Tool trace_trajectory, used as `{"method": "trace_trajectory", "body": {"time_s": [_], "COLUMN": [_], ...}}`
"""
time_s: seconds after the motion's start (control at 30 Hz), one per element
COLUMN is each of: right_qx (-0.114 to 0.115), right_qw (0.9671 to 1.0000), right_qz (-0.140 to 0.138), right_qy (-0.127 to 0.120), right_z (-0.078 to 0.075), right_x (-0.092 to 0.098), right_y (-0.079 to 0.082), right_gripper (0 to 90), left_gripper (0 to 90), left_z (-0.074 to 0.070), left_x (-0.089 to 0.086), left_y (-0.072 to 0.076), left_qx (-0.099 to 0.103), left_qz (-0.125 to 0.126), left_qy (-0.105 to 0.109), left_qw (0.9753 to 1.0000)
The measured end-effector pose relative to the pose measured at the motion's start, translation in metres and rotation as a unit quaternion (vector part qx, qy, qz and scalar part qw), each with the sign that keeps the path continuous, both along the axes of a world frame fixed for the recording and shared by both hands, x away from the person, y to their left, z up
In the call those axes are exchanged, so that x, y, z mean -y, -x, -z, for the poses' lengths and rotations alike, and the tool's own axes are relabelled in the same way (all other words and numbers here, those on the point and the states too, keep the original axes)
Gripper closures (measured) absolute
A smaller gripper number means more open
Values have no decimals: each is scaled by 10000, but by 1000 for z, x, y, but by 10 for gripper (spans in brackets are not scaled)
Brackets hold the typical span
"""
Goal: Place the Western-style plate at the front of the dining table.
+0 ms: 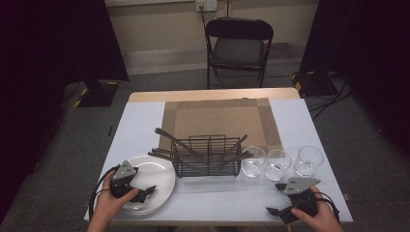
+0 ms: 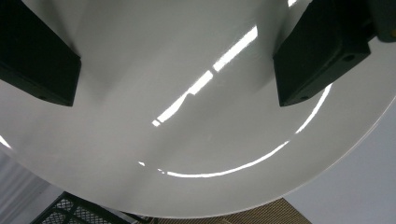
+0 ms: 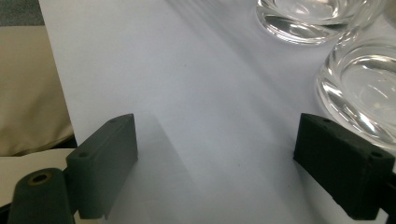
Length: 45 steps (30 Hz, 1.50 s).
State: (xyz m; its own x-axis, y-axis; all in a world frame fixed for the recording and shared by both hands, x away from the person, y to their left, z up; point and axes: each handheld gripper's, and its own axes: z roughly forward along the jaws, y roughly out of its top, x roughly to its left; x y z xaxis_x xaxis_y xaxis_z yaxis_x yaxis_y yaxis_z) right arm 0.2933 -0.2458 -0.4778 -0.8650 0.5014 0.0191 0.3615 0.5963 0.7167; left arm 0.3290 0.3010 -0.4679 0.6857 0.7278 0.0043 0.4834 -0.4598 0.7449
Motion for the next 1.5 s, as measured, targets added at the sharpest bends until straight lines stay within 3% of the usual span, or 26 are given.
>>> {"method": "trace_trajectory", "body": {"time_s": [0.4,0.6,0.9,1.1,1.5], "right_qx": [-53,-115,-114,-150,-254], "right_qw": [10000,9999,9995,9994,9985], "right_qz": [-3,-63,-228,-295,-486], "right_qy": [76,85,176,122,71], "right_z": [-3,-5,-13,-20,-27], "right_x": [-2,-4,-13,-17,-34], "right_y": [-1,-2,-3,-4,-9], "right_gripper": [133,145,146,147,147], "left_gripper": [12,168,160,160,160], "left_z": [-6,-10,-16,-21,-22], "left_x": [4,-2,-10,-10,-16], "left_y": [-2,-3,-3,-1,1], "left_qx": [-249,-277,-218,-195,-244], "left_qz": [-126,-323,-427,-423,-449], "left_qy": [-187,-152,-122,23,19], "left_qw": [9994,9990,9988,9989,9987]}}
